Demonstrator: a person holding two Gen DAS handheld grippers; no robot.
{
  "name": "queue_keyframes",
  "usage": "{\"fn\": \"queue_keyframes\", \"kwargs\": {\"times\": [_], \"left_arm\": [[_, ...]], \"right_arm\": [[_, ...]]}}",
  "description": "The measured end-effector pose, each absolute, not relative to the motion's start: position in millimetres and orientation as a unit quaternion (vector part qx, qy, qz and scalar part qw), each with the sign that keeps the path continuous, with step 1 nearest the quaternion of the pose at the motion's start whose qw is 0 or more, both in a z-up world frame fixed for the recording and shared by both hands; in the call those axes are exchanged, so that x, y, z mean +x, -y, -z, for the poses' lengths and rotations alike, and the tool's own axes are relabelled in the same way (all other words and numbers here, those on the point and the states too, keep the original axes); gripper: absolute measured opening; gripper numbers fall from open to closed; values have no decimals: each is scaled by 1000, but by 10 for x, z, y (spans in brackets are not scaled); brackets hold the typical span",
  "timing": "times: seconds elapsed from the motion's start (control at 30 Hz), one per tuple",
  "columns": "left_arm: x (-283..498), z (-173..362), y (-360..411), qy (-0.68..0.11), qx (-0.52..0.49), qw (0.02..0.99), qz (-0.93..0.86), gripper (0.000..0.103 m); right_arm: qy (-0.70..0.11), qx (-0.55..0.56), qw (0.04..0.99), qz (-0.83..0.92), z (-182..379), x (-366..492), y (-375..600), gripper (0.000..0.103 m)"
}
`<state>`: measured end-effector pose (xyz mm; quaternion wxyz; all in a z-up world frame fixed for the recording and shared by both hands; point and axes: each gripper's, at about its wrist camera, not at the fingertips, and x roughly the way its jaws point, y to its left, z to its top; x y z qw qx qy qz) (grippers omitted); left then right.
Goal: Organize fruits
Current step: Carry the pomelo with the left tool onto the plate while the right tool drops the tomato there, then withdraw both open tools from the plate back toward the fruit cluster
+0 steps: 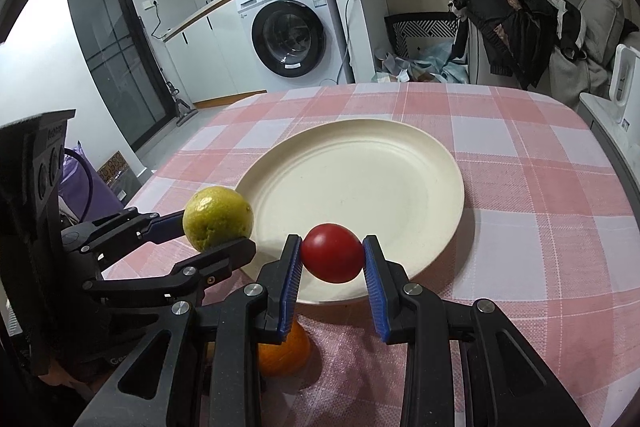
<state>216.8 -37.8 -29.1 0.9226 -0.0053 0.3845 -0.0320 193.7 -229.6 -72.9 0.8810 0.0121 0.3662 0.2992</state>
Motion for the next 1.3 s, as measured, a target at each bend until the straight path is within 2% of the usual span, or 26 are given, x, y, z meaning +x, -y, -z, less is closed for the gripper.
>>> {"fn": "queue_keyframes", "kwargs": {"times": [0.13,0.17,0.2,0.23,0.3,0.33,0.43,0.57,0.7,0.8,1.3], "left_arm": [[2098,189,348,-370,-10,928,33,48],[2058,160,345,-366,-12,930,33,48],[2028,135,348,-364,-11,931,32,52],[1993,110,351,-362,-10,932,31,62],[1889,60,338,-352,-9,936,29,72],[1833,35,340,-346,-8,938,28,74],[1651,-37,329,-334,-1,942,26,81],[1367,-111,284,-323,-2,946,26,84],[1156,-137,245,-317,-3,948,18,102],[1018,-160,223,-311,-3,950,12,102],[673,-108,141,-317,-17,948,-3,102]], "right_arm": [[-370,15,880,-296,727,1945,2316,35],[-367,16,882,-294,719,1938,2329,43],[-361,19,885,-292,702,1917,2356,50],[-358,22,887,-292,690,1903,2372,51],[-355,21,889,-288,669,1870,2397,52],[-354,19,891,-283,656,1849,2410,53],[-347,12,896,-276,627,1776,2461,65],[-334,13,900,-278,566,1662,2537,88],[-325,6,903,-280,501,1539,2573,98],[-319,-7,907,-276,475,1449,2571,102],[-316,-49,907,-276,456,1159,2529,103]]}}
